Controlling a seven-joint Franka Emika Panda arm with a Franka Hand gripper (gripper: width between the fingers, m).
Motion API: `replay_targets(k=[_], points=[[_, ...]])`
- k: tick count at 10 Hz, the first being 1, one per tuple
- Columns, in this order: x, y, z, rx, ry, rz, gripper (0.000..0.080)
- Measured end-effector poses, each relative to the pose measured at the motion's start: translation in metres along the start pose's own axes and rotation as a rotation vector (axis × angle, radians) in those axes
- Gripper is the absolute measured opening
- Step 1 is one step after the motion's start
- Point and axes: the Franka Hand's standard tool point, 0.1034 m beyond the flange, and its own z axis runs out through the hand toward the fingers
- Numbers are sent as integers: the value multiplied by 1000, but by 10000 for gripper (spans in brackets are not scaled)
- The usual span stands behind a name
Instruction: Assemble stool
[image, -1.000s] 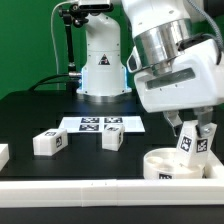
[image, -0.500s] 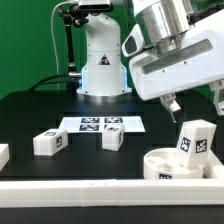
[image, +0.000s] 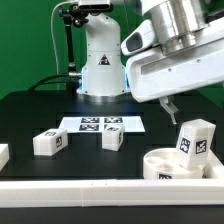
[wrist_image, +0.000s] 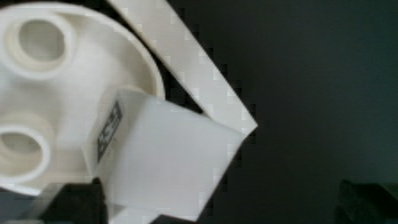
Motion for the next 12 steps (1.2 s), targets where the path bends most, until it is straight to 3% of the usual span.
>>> replay_targets(k=[4, 10, 12], points=[[0, -2, 0, -7, -6, -288, 649], [-1, -8, 3, -62, 28, -1088, 649], [1, -6, 3, -67, 26, -1195, 649]])
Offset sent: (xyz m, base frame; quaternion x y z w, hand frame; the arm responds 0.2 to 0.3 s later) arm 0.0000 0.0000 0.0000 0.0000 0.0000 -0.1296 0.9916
